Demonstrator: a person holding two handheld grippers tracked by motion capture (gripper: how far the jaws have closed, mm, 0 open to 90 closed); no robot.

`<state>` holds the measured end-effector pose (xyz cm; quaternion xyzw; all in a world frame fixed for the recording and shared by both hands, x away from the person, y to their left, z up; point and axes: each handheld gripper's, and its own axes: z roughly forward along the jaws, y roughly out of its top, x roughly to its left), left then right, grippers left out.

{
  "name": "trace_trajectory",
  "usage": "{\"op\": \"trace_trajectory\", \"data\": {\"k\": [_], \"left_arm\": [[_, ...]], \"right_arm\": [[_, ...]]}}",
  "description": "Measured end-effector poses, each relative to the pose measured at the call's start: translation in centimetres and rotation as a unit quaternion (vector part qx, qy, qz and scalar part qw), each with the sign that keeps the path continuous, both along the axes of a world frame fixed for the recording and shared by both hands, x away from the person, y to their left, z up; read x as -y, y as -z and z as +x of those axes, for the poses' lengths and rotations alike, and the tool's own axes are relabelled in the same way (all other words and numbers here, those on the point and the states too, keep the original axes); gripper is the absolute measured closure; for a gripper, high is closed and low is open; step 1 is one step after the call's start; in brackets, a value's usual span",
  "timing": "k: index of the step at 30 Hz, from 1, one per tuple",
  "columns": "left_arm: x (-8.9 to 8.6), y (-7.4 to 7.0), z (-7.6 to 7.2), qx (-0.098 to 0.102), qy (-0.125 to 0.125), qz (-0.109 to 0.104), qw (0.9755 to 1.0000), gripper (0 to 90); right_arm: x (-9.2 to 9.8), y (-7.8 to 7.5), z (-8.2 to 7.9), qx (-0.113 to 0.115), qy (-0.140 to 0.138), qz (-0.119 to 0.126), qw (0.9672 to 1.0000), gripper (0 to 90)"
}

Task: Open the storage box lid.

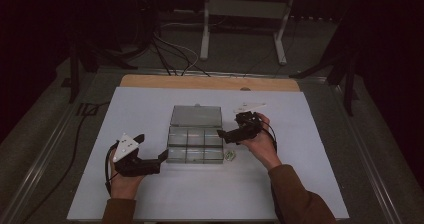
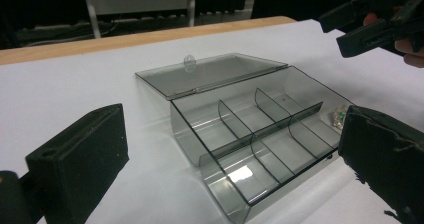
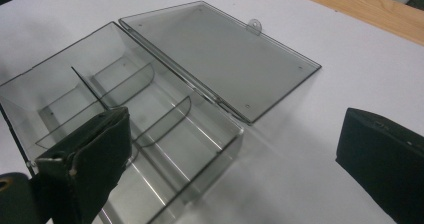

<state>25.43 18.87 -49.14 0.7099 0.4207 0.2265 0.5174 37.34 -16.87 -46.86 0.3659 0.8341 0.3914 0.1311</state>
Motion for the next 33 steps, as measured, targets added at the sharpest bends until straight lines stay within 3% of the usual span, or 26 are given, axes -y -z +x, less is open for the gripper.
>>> {"op": "trace_trajectory", "data": {"k": [8, 13, 23, 33], "left_arm": [[-0.7, 1.1, -0.5, -0.004, -0.008, -0.001, 1.0, 1.1], [-0.4, 0.9, -0.4, -0.014, -0.011, 0.006, 0.9998, 1.1], [-0.6, 1.0, -0.4, -0.01, -0.022, 0.011, 0.9997, 1.1], [-0.6, 1.0, -0.2, -0.009, -0.022, 0.009, 0.9997, 1.2]], "right_arm": [[0.8, -0.1, -0.5, -0.008, 0.005, -0.007, 0.9999, 1.1], [1.1, 0.0, -1.1, -0.007, 0.004, -0.019, 0.9998, 1.1], [1.6, 0.6, -1.6, -0.01, -0.001, -0.045, 0.9989, 1.1], [2.3, 1.3, -1.8, -0.018, 0.005, -0.045, 0.9988, 1.1]]}}
